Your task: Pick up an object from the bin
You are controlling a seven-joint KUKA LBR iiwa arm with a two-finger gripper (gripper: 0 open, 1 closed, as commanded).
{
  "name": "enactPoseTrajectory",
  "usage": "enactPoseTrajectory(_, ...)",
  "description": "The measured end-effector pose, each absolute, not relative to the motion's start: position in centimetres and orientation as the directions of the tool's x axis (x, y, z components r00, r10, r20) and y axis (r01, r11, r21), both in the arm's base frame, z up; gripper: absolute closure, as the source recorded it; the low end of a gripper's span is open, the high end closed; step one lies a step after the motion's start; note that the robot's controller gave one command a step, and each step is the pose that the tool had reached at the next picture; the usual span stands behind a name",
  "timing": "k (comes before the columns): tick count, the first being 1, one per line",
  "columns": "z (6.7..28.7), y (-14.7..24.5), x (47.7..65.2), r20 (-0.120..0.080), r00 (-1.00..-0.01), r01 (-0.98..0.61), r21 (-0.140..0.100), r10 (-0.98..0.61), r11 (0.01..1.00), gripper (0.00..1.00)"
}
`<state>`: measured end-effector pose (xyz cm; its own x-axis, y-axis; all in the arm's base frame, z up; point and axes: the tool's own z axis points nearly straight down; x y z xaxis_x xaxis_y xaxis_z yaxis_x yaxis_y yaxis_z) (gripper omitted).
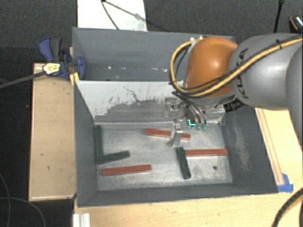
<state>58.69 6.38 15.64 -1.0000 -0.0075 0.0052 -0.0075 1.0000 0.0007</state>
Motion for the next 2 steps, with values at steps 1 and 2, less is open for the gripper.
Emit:
enactPoseTrajectory(1,6.58,6.97,58.54,0.005,-1.000,-0.008,0.001,-0.008,1.000,0.00)
enactPoseTrajectory(2,7.09,6.96,58.77,-0.003,-1.000,-0.005,0.002,-0.005,1.000,1.00)
